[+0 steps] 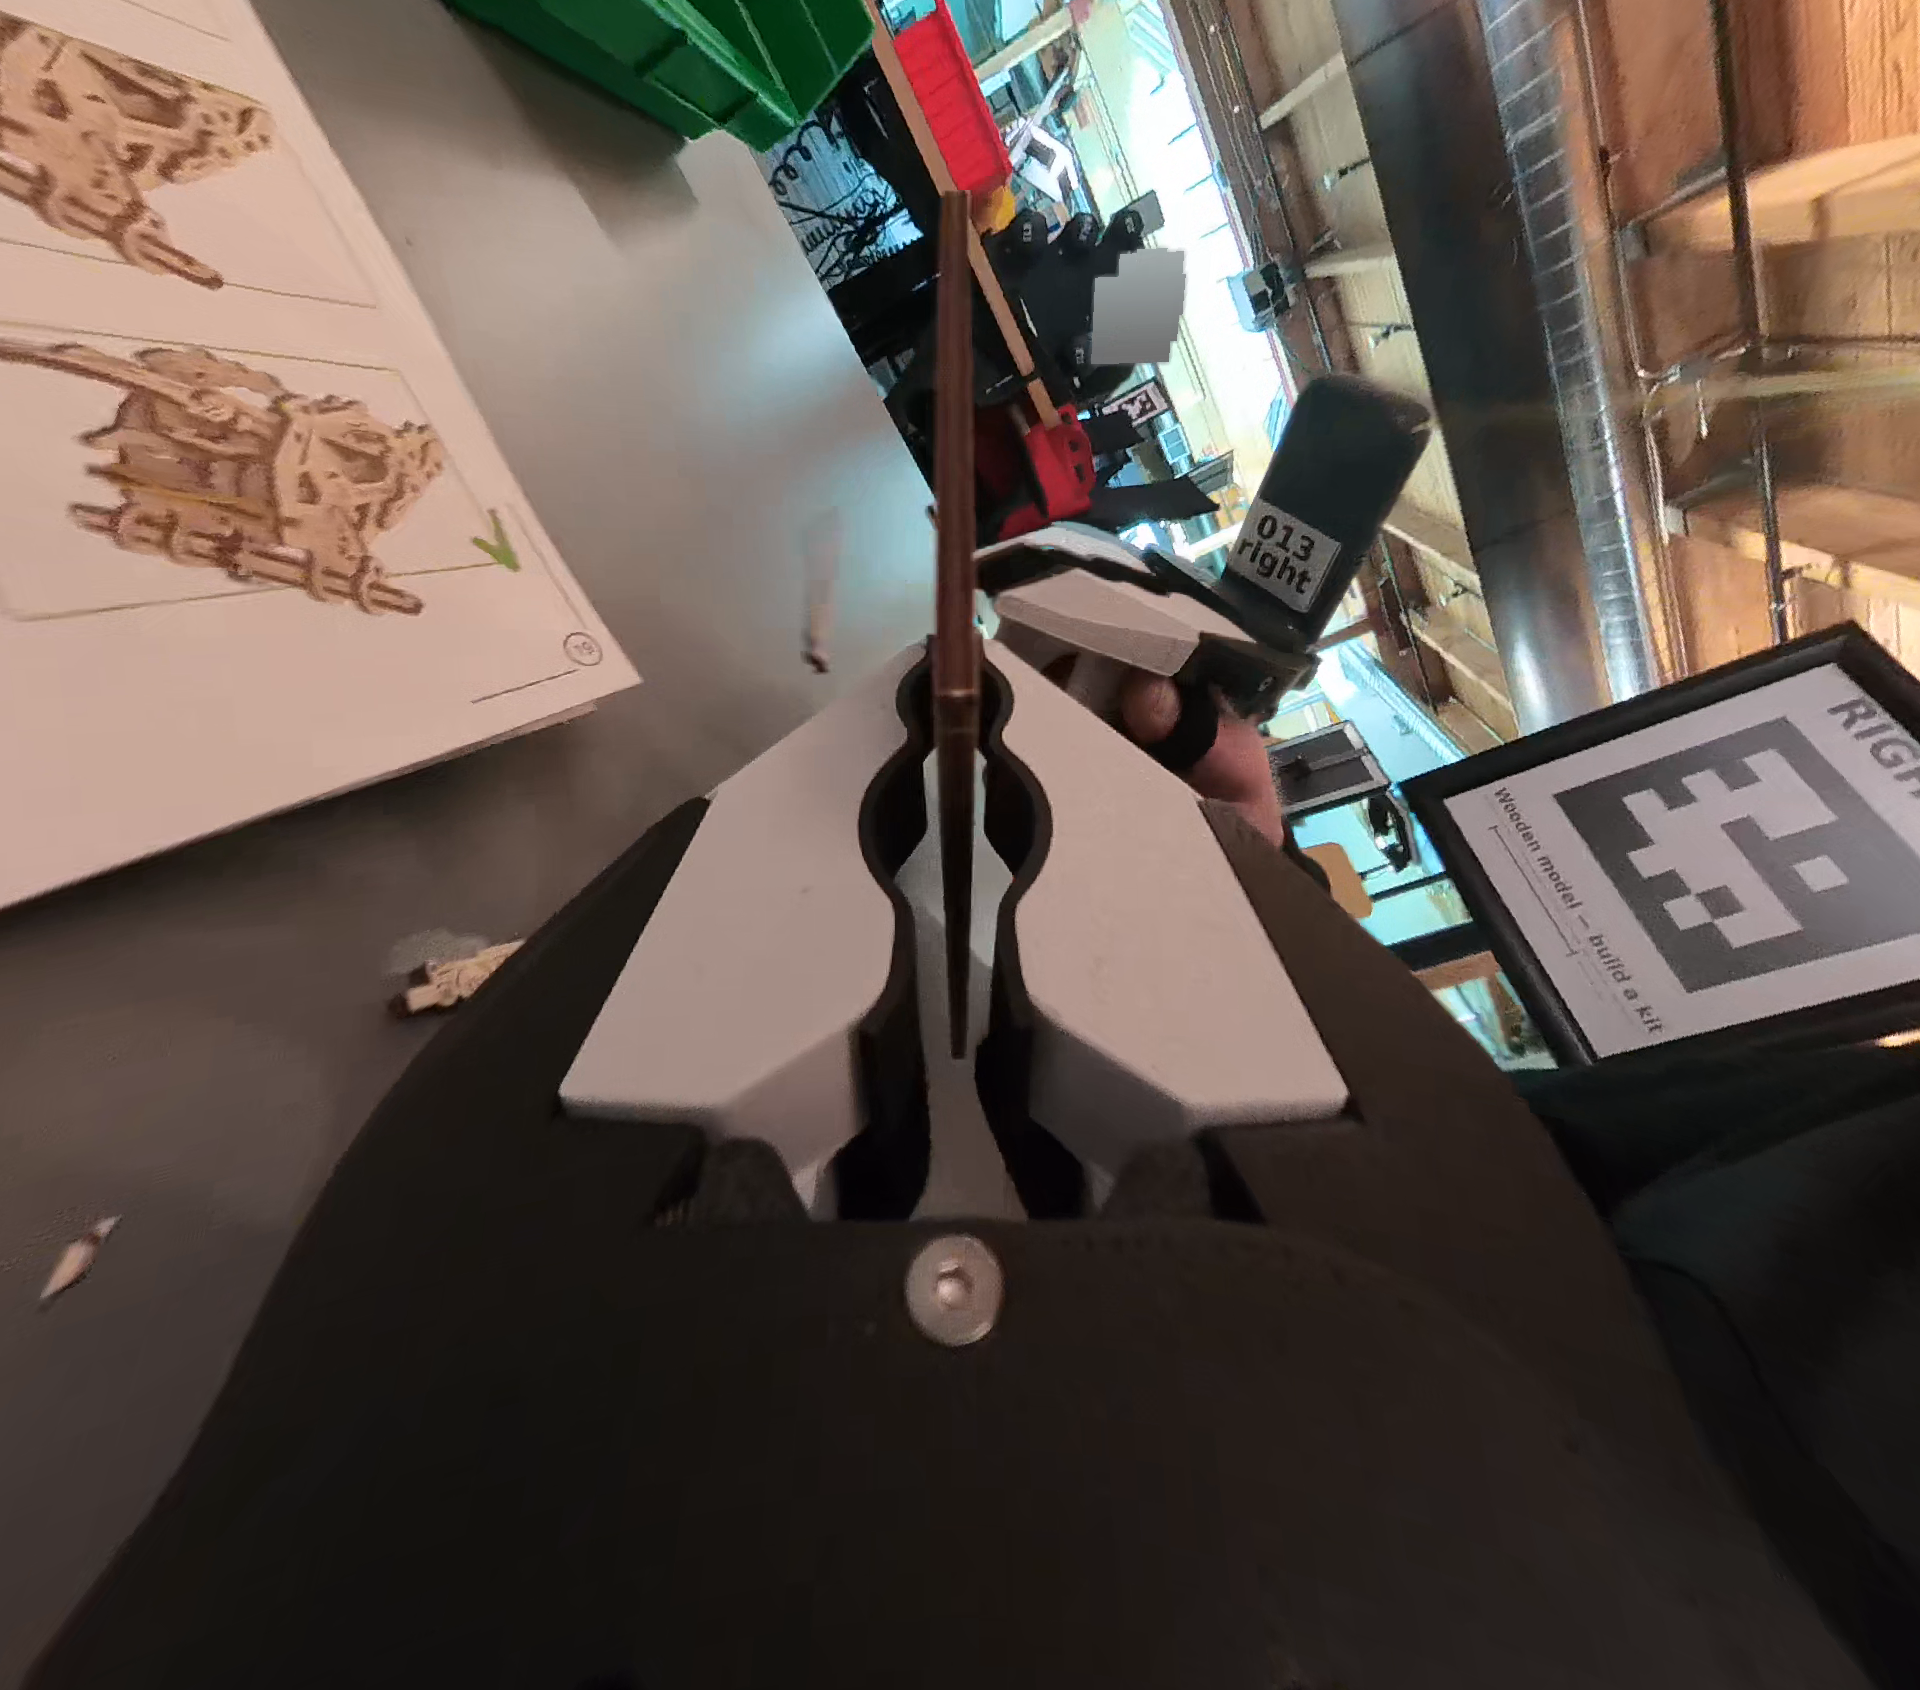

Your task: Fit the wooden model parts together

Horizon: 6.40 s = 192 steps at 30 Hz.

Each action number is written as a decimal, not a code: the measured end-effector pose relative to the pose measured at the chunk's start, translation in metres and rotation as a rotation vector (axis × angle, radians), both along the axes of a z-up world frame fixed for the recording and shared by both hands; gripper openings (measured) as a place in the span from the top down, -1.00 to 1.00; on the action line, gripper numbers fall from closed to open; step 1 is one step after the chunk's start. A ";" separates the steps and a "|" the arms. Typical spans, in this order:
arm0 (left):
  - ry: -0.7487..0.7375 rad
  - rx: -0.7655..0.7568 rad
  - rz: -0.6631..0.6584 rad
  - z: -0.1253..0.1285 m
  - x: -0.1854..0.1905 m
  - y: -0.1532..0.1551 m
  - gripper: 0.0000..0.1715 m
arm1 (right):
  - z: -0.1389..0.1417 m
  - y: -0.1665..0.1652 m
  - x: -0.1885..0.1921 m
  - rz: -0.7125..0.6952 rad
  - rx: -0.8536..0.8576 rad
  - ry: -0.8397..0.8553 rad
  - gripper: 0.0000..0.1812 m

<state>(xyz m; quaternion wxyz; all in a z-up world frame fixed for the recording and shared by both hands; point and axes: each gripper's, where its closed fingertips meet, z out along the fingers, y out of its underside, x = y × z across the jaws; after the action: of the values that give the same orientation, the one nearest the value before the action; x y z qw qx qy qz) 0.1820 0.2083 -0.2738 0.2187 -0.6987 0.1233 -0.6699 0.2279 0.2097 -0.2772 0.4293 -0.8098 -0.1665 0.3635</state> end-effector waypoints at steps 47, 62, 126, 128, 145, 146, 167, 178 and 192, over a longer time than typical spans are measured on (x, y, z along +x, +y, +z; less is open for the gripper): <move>0.027 0.229 -0.075 0.021 -0.060 -0.060 1.00 | 0.011 -0.065 -0.097 0.305 0.055 0.207 0.96; 0.098 0.254 -0.079 0.010 -0.065 -0.061 1.00 | 0.000 -0.066 -0.102 0.322 0.080 0.114 0.95; -0.228 0.410 -0.048 0.091 -0.093 -0.086 1.00 | 0.084 -0.095 -0.066 0.551 0.152 0.349 0.74; -0.242 0.416 -0.032 0.093 -0.099 -0.091 1.00 | 0.081 -0.112 -0.076 0.592 0.132 0.412 0.73; -0.172 0.447 -0.016 0.083 -0.107 -0.098 0.98 | 0.087 -0.096 -0.092 0.498 0.100 0.511 0.98; -0.170 0.443 -0.017 0.082 -0.107 -0.098 0.98 | 0.087 -0.096 -0.093 0.496 0.103 0.503 0.98; -0.121 0.378 -0.060 0.062 -0.095 -0.099 0.99 | 0.079 -0.090 -0.103 0.434 0.070 0.514 0.98; -0.042 0.456 -0.028 0.057 -0.111 -0.094 0.91 | 0.074 -0.083 -0.071 0.404 0.054 0.385 0.99; 0.271 0.627 0.077 0.039 -0.156 -0.076 0.72 | 0.007 -0.053 0.015 0.193 -0.133 0.034 0.99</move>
<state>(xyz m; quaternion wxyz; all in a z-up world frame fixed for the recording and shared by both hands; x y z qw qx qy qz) 0.0256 0.1321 -0.2344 0.4296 -0.6843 0.3247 -0.4916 0.2429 0.1571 -0.2705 0.3406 -0.8104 -0.2120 0.4269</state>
